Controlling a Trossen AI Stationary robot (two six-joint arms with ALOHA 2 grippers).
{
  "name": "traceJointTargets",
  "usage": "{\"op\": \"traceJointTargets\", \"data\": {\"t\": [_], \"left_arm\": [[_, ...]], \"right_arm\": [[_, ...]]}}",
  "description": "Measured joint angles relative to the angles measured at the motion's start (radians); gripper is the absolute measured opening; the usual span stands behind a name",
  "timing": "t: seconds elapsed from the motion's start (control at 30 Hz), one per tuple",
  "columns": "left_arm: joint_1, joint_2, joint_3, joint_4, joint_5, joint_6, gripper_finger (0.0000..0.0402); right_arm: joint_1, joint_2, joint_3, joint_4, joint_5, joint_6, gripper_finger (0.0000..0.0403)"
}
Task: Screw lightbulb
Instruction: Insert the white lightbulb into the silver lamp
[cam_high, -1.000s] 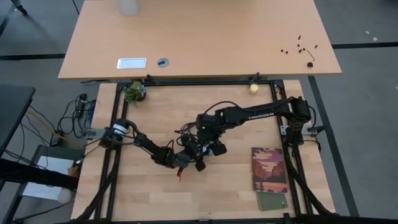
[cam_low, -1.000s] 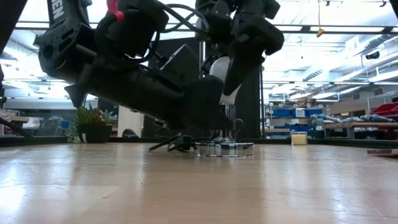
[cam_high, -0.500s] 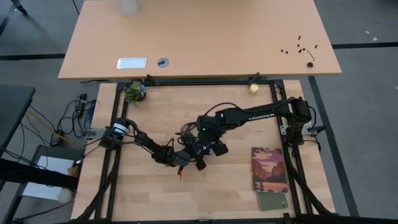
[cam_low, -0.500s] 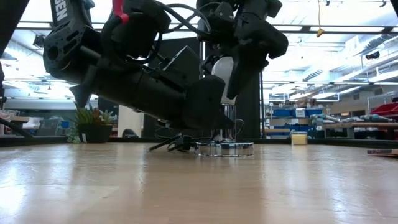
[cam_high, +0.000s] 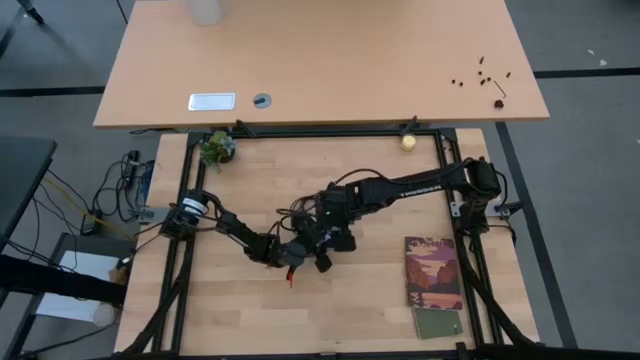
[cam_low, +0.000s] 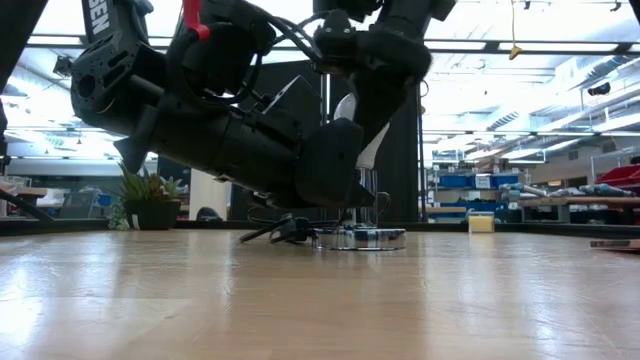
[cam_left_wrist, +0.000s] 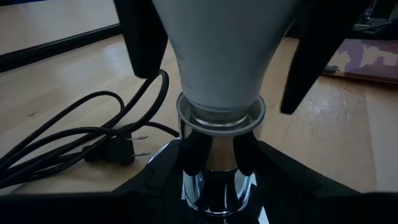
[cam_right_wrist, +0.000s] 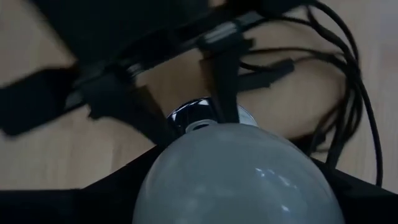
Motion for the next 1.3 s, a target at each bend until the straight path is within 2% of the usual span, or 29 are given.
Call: {"op": "traceJointTargets", "data": {"t": [0.17, 0.4, 0.67, 0.97, 1.3], "left_arm": [[0.001, 0.0, 0.0, 0.002, -0.02, 0.025, 0.0167], [0.001, 0.0, 0.0, 0.011, -0.032, 0.045, 0.0167], [0.001, 0.0, 0.0, 0.025, -0.038, 0.047, 0.0168], [-0.002, -0.001, 0.001, 0.011, -0.04, 0.045, 0.0168], [-0.007, -0.003, 0.001, -0.038, -0.041, 0.012, 0.0168]], "right_arm": [[0.026, 0.001, 0.0, 0.004, 0.107, 0.231, 0.027], [0.027, 0.002, 0.0, 0.013, 0.129, 0.48, 0.0262], [0.023, 0.002, 0.0, 0.028, 0.207, 0.703, 0.0271], [0.04, 0.002, 0.0, 0.045, 0.212, 0.63, 0.0286], [0.062, 0.002, 0.001, -0.038, 0.127, 0.42, 0.0324]]}}
